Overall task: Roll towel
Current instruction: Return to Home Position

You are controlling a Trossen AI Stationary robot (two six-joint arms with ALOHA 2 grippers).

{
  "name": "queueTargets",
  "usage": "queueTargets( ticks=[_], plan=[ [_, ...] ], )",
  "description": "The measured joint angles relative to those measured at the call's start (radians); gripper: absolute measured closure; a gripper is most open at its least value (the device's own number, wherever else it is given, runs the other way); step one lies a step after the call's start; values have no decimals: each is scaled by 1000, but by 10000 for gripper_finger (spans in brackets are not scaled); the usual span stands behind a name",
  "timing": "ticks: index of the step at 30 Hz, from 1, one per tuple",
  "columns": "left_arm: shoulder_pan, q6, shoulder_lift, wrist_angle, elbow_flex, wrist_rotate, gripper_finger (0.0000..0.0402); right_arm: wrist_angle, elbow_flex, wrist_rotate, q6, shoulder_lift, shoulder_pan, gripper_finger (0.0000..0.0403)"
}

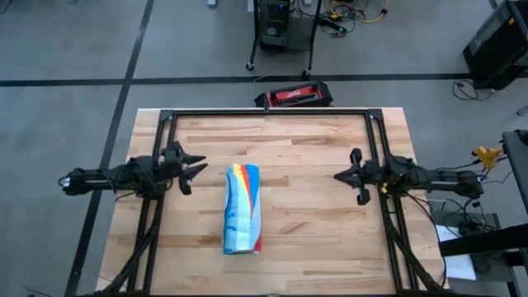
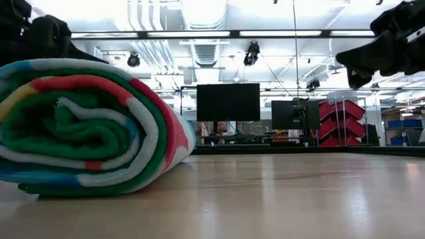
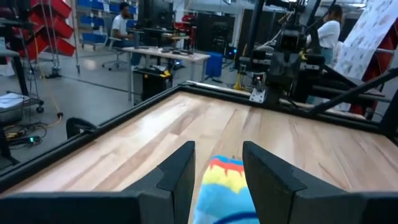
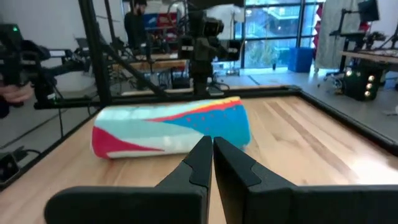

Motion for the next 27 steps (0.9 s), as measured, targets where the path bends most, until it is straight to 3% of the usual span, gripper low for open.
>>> queueTargets(
  ticks=[5,14,17,21,24,27],
  plan=[
    [-2,-10,5,138,-62,162,283,-9,0,43,-34,6,1,401],
    [-2,-70,1,131,-62,175,284,-12,0,63,-41,47,0,401],
    [-2,-72,0,143,-63,214,309,-12,0,62,-41,46,0,401],
    [-2,-63,0,130,-62,195,387,-12,0,62,-41,46,0,401],
    [1,-60,19,127,-54,83,381,-12,0,62,-41,46,0,401],
    [0,-52,36,125,-53,64,362,-12,0,61,-41,46,0,401]
  ],
)
